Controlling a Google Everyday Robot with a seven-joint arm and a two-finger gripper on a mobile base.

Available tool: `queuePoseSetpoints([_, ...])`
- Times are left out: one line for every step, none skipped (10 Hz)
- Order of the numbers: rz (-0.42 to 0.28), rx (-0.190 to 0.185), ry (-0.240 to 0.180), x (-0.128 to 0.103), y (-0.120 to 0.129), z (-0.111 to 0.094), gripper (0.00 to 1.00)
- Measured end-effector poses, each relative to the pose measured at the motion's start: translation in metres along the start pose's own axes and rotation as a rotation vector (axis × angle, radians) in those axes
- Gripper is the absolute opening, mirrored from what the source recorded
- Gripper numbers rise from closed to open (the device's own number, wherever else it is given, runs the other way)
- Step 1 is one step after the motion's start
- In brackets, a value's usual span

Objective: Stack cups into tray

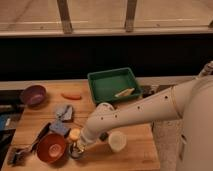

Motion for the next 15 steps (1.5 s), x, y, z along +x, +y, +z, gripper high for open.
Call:
queuePoseSetpoints([-0.010, 0.003, -0.009, -0.003, 0.004, -0.007, 0.00])
queuePoseSetpoints([-0.020, 0.009, -0.017, -0.006, 0.007, -0.016, 0.00])
queuePoseSetpoints([-0.034, 0.018, -0.025, -0.011, 0.011, -0.027, 0.00])
queuePoseSetpoints([-0.052, 0.029, -0.027, -0.017, 0.015, -0.038, 0.00])
queuePoseSetpoints([-0.062, 0.038, -0.025, -0.021, 0.017, -0.046, 0.00])
queuePoseSetpoints([-0.066, 0.054, -0.023, -0.025, 0.016, -0.056, 0.00])
queuePoseSetpoints([-0.066, 0.071, -0.022, -0.029, 0.012, -0.070, 0.00])
queuePoseSetpoints([-0.057, 0.085, -0.020, -0.029, 0.005, -0.083, 0.00])
queuePoseSetpoints([-0.037, 0.099, -0.019, -0.025, -0.006, -0.101, 0.00])
queuePoseSetpoints([-0.006, 0.112, -0.022, -0.016, -0.018, -0.122, 0.00])
queuePoseSetpoints([0.025, 0.122, -0.026, -0.006, -0.027, -0.140, 0.00])
queuePoseSetpoints([0.052, 0.131, -0.030, 0.005, -0.034, -0.154, 0.00])
queuePoseSetpoints([0.088, 0.142, -0.034, 0.020, -0.041, -0.170, 0.00])
queuePoseSetpoints([0.126, 0.151, -0.047, 0.037, -0.048, -0.189, 0.00])
queuePoseSetpoints([0.151, 0.157, -0.056, 0.049, -0.052, -0.201, 0.00])
